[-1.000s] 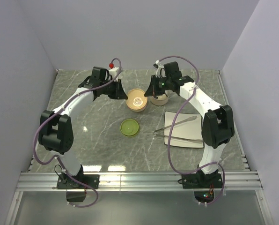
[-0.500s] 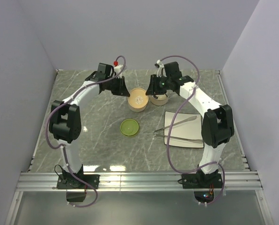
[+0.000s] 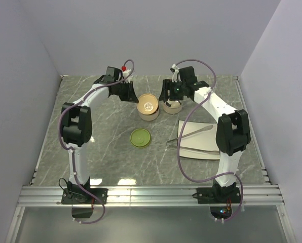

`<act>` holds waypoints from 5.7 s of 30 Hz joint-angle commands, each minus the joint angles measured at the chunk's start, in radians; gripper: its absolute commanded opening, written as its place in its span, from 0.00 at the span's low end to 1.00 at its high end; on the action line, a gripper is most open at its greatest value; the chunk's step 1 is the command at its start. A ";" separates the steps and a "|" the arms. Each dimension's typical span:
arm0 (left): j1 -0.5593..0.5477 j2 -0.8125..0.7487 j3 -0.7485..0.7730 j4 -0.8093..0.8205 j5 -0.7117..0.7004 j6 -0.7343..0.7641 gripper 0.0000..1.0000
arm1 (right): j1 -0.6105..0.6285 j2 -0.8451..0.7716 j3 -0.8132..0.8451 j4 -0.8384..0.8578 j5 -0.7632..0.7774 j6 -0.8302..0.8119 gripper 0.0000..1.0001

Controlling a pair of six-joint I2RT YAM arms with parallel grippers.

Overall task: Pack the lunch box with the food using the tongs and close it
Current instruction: Pass the lid of the lunch box from the right arm to the left, then put the lid back on the lunch box, then move the lunch box, then pick up the lid of the lunch box with the left arm

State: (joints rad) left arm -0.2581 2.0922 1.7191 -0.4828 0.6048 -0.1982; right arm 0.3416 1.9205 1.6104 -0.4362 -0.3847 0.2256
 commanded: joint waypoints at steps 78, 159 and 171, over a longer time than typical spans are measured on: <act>-0.283 0.123 0.117 -0.260 -0.594 0.348 0.60 | -0.274 -0.259 -0.093 0.040 -0.223 0.003 0.51; -0.196 -0.108 0.165 -0.389 -0.591 0.476 0.65 | -0.300 -0.265 -0.141 0.010 -0.273 -0.058 0.54; -0.199 -0.147 0.097 -0.313 -0.530 0.454 0.61 | -0.302 -0.284 -0.158 -0.010 -0.296 -0.077 0.54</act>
State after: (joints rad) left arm -0.4553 1.9400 1.8027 -0.8349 0.0662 0.2684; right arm 0.0475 1.6932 1.4635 -0.4450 -0.6590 0.1623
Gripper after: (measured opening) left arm 0.609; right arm 0.538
